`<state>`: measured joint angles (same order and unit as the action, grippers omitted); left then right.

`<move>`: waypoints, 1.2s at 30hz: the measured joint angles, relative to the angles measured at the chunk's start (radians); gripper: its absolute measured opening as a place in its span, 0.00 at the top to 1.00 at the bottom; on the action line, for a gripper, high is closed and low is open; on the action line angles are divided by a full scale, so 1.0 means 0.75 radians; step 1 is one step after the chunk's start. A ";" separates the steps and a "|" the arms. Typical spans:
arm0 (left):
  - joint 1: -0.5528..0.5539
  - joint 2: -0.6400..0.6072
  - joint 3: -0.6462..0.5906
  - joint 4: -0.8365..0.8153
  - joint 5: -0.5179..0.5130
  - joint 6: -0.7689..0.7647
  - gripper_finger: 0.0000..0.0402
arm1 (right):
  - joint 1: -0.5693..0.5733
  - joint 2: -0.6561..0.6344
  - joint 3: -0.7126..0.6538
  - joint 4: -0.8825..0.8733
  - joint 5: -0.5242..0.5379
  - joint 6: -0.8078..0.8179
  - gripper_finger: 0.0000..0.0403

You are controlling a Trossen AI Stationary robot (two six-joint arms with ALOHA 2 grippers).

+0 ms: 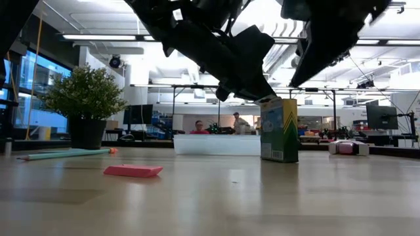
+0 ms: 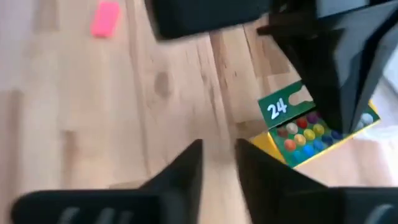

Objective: Pack school essentials
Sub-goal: Put the crayon box into the supply box

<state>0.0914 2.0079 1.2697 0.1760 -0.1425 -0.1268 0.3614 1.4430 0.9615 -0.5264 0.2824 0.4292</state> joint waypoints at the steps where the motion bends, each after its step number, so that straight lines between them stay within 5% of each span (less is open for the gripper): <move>1: 0.000 0.000 0.000 0.000 0.000 0.000 1.00 | 0.009 0.018 0.000 0.001 0.029 -0.030 0.75; 6: 0.000 0.000 0.000 0.000 -0.001 -0.018 1.00 | 0.045 0.092 0.000 0.026 0.307 -0.087 0.53; 10: 0.000 0.000 0.000 0.000 0.000 -0.033 1.00 | 0.071 0.140 0.000 0.044 0.484 -0.039 0.47; 21: 0.000 0.000 -0.001 0.000 -0.001 -0.036 1.00 | 0.092 0.231 0.000 0.128 0.666 -0.095 0.50; 36: 0.000 0.000 -0.001 0.000 -0.002 -0.038 1.00 | 0.076 0.251 -0.002 0.126 0.615 -0.091 0.67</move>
<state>0.0914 2.0079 1.2694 0.1761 -0.1440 -0.1554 0.4183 1.6310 0.9600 -0.4320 0.7433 0.3608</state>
